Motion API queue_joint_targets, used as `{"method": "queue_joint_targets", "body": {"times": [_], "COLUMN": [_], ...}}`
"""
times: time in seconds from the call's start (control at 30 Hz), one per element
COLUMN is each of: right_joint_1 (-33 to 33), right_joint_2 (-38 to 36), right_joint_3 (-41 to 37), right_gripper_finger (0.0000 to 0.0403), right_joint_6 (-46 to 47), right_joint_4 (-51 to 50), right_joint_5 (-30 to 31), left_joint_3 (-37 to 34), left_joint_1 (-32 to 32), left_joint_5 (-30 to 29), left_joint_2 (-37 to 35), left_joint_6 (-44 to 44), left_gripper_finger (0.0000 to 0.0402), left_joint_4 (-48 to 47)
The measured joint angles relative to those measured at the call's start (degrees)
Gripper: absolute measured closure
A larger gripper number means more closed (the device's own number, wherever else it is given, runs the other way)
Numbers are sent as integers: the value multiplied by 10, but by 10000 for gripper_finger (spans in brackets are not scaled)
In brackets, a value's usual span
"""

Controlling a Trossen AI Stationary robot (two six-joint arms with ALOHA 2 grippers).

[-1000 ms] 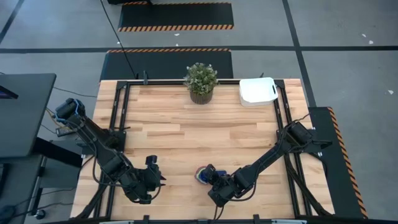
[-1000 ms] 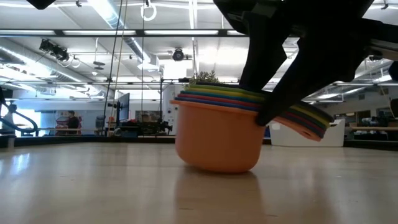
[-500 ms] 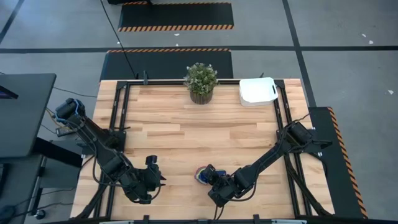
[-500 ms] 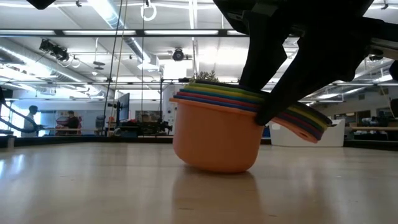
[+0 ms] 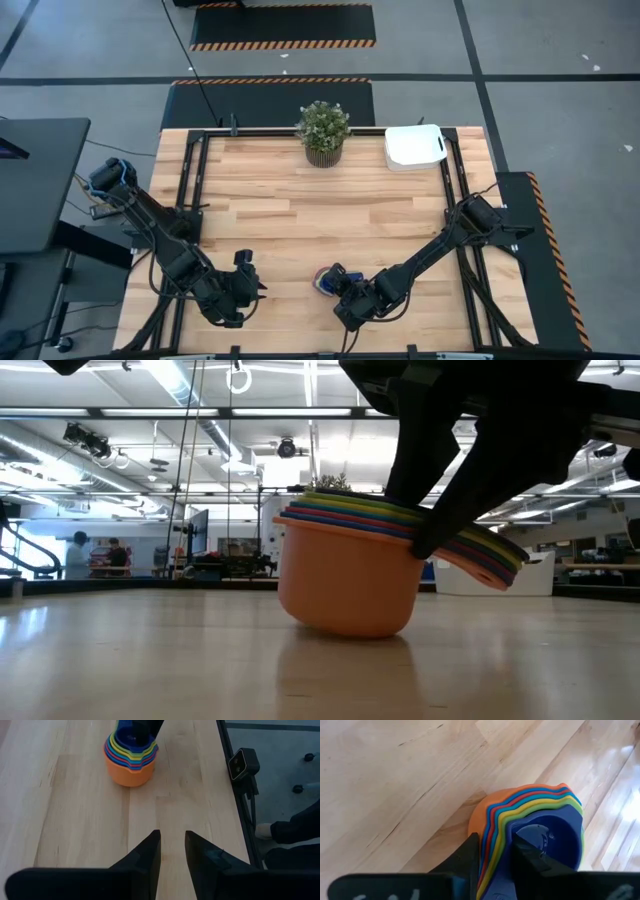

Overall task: Nest measuring cups in basket
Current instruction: Put the stacked measuring cups into the white bin

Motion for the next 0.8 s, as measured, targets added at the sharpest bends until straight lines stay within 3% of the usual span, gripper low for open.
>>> {"method": "queue_joint_targets", "body": {"times": [0.8], "right_joint_1": [-1], "right_joint_2": [-11], "right_joint_3": [0], "right_gripper_finger": [316], "right_joint_6": [0], "right_joint_4": [-14], "right_joint_5": [-4], "left_joint_3": [0], "left_joint_1": [0], "left_joint_5": [0], "left_joint_2": [-1], "left_joint_6": [1], "left_gripper_finger": [306], "left_joint_4": [0]}}
